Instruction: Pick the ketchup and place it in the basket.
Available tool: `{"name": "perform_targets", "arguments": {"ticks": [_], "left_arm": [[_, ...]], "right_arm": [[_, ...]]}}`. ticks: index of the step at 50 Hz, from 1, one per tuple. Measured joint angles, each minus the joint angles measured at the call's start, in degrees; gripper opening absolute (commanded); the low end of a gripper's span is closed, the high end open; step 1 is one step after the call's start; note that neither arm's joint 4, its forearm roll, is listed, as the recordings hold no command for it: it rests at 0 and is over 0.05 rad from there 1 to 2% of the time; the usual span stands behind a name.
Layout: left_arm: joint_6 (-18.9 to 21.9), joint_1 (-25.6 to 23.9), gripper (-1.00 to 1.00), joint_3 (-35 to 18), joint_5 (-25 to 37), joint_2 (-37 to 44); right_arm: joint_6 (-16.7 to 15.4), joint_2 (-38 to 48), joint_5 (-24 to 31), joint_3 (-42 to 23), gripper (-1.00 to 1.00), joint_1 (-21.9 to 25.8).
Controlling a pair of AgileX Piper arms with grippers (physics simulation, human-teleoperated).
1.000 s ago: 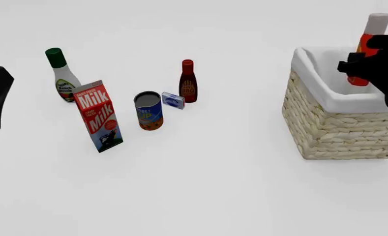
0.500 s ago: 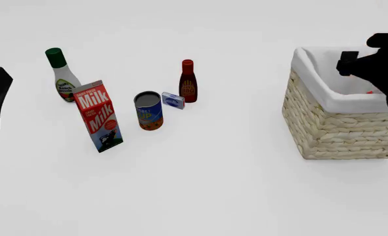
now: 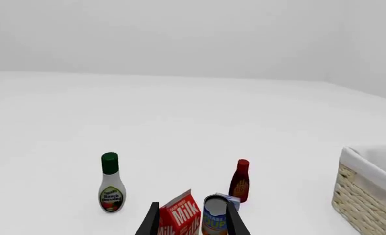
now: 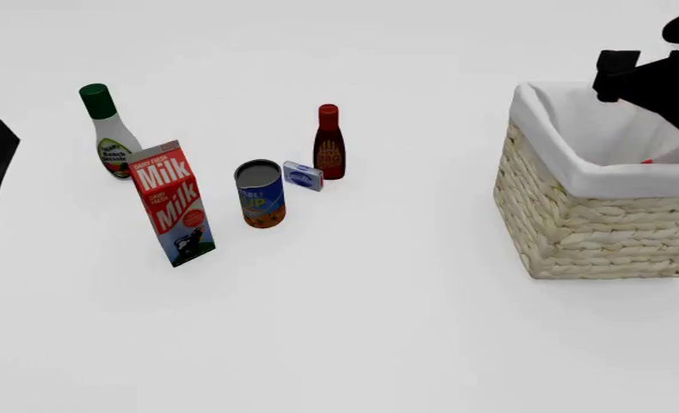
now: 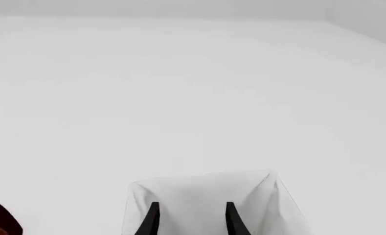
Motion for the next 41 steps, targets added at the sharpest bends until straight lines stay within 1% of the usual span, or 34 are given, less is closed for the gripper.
{"name": "perform_targets", "arguments": {"ticks": [15, 28, 37, 41], "left_arm": [[-0.2, -0.1, 1.00, 0.0, 0.2, -0.4], [-0.4, -0.4, 1.00, 0.0, -0.4, -0.1], [-0.6, -0.8, 1.00, 0.3, -1.3, 0.5], [-0.7, -0.9, 1.00, 0.5, -1.7, 0.7]], "right_arm": [[0.5, -7.4, 2.9, 1.6, 1.00, 2.4], [-0.4, -13.9, 5.2, 3.2, 1.00, 4.7], [-0.5, -18.6, 7.8, 4.1, 1.00, 5.6], [0.0, -21.6, 8.9, 4.9, 1.00, 6.4]]}}
